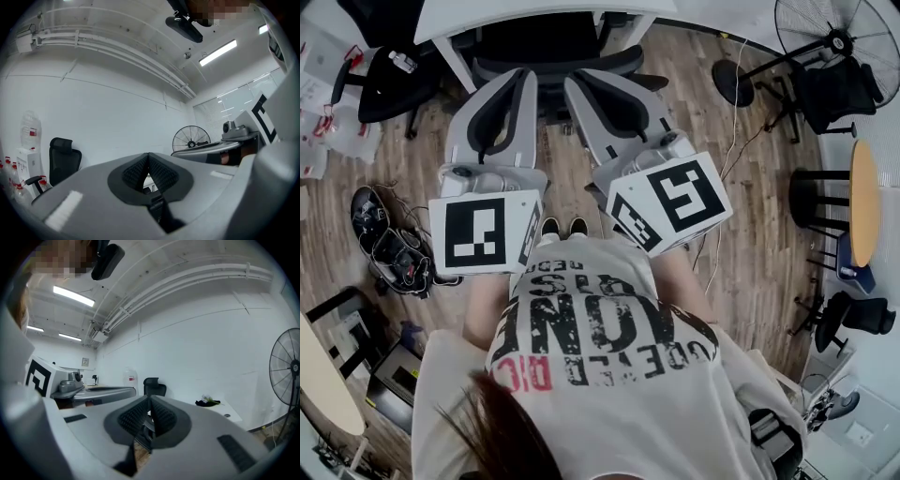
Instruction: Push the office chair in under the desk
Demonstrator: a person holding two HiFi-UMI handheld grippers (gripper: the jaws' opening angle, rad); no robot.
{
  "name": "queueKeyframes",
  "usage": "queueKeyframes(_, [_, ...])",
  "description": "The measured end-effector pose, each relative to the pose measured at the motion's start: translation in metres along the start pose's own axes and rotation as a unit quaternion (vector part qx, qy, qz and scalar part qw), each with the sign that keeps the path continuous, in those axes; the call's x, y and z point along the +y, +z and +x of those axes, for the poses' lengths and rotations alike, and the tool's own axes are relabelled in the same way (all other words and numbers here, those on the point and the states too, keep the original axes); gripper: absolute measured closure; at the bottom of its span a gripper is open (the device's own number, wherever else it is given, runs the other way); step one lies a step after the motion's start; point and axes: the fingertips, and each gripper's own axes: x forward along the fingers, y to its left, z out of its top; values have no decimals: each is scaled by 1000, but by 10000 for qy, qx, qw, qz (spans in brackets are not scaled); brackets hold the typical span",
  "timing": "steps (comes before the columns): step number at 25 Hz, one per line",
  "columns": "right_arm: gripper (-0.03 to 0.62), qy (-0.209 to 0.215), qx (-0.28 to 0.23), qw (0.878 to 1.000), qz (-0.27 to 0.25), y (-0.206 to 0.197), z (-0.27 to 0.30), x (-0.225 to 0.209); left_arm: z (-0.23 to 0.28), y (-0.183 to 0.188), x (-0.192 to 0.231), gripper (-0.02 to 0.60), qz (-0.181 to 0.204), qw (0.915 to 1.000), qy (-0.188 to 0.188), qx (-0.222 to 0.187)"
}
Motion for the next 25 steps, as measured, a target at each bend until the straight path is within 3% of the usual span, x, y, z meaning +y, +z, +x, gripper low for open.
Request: queueKeyframes(25, [568, -115, -258, 9996, 7, 6, 2, -15, 10, -3, 0, 569, 89, 9999, -101, 17])
